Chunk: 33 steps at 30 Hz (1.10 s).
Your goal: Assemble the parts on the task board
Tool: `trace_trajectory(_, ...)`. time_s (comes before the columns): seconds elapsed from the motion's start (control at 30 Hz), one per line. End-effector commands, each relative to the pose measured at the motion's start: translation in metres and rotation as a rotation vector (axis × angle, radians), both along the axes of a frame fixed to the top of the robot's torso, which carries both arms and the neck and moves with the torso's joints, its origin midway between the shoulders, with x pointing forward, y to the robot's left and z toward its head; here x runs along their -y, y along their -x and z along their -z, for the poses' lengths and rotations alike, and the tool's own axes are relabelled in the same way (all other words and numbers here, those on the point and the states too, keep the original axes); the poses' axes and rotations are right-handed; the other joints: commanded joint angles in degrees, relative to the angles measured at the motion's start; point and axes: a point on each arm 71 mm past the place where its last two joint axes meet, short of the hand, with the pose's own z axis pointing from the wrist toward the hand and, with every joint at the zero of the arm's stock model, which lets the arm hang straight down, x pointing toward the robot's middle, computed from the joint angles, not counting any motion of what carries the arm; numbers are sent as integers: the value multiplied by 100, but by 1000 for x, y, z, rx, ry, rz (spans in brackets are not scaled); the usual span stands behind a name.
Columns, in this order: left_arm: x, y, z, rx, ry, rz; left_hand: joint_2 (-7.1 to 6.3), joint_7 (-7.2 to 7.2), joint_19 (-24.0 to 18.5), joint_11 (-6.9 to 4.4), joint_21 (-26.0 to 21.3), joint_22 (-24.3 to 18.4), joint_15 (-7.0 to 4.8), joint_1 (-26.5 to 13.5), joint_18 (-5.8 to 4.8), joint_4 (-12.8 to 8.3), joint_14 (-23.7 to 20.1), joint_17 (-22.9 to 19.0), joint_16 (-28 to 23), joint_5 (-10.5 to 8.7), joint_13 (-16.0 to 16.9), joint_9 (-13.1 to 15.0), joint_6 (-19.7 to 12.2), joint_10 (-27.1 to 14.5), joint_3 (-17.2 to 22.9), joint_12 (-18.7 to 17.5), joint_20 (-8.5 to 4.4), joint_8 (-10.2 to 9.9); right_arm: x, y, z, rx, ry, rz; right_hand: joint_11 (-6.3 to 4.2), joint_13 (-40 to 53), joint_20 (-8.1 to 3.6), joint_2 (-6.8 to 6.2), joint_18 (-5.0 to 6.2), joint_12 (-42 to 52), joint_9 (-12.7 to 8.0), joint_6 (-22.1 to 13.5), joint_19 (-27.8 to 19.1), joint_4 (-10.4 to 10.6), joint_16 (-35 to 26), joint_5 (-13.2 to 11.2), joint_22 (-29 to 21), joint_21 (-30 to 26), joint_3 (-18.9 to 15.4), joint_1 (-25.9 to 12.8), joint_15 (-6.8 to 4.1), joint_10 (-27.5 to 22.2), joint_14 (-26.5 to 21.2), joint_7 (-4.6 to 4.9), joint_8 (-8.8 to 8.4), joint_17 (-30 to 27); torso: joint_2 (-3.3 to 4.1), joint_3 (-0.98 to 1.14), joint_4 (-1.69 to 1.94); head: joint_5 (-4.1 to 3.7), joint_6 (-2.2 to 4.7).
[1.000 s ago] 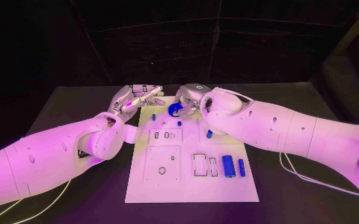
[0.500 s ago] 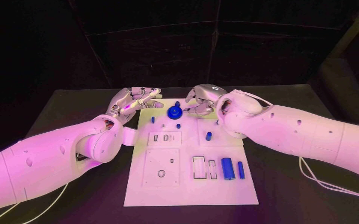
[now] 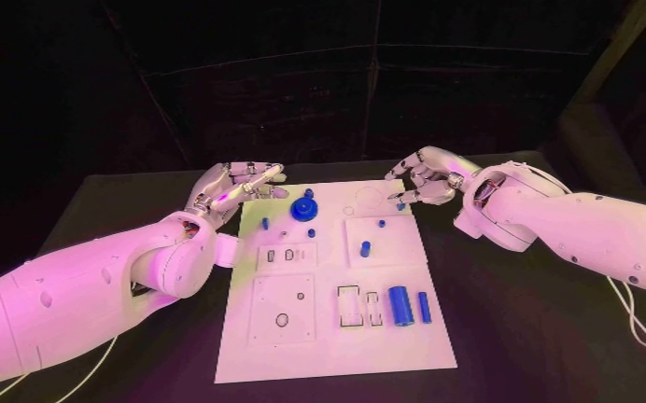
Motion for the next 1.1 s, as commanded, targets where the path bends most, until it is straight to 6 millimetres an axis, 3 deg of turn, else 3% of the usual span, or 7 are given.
trace_trajectory(0.03,3,0,-1,4,10,24,10,23,42,9,-21,-5,24,29,35,-24,-18,5,-18,0,-7,-4,-17,-34,13,-26,-3,-30,12,-4,0,0,9,34,-25,-309,-24,-80,-274,-345,17,45,630,-42,15,27,1409,825,-163,5,-39,-358,509,-32,103,1144,-1,22,-5,-41,-2)
trace_trajectory(0.1,4,0,-1,3,11,27,10,23,42,9,-21,-5,24,29,35,-24,-18,5,-18,0,-7,-4,-17,-34,13,-26,-3,-30,19,-7,2,-4,31,60,-36,-335,-37,-69,-376,-347,18,51,867,-58,75,40,2033,1165,-240,21,-50,-370,543,-44,151,1290,7,19,-1,-47,-5)
trace_trajectory(0.27,5,-1,0,1,11,29,10,23,42,9,-21,-5,24,29,35,-24,-18,5,-18,0,-7,-4,-17,-34,13,-26,-3,-30,26,-12,6,-19,75,86,-33,244,-40,-5,-455,178,14,50,1030,-83,165,35,2520,1432,-321,63,-46,131,596,-41,223,1509,3,5,2,-45,-30)
trace_trajectory(0.3,5,-1,1,0,11,29,10,23,42,9,-21,-5,24,29,35,-24,-18,5,-18,0,-7,-4,-17,-34,13,-26,-3,-30,26,-13,7,-21,83,87,-28,328,-36,5,-464,251,8,32,1045,-86,165,35,2575,1461,-327,69,-42,200,596,-36,222,1509,4,10,-2,-42,-31)
trace_trajectory(0.4,5,-1,1,-1,11,29,14,17,46,4,-25,-8,22,32,35,-33,-15,12,-24,0,-5,-2,-8,-22,22,-24,-3,-28,26,-15,9,-27,104,88,-17,497,-26,33,-484,396,-3,-24,1079,-98,165,33,2697,1525,-336,87,-30,336,596,-25,215,1509,6,8,-10,-40,-41)
trace_trajectory(0.57,7,-2,2,-2,12,32,14,17,46,4,-25,-8,22,32,35,-33,-15,12,-24,0,-5,-2,-8,-22,22,-24,-3,-28,25,-19,15,-42,136,88,-6,597,-14,68,-500,482,-11,-80,1106,-115,165,24,2802,1580,-334,112,-18,415,596,-12,205,1509,0,-11,9,-66,-59)
trace_trajectory(1.1,6,-3,3,-4,10,29,18,14,47,2,-27,-10,21,37,36,-40,-14,16,-28,1,-4,-2,-4,-18,29,-24,-4,-27,19,-19,27,-91,185,43,4,679,5,169,-513,554,-2,-78,1122,-162,165,-19,2891,1631,-283,180,-3,477,596,-4,239,1509,0,-11,-9,-65,-100)
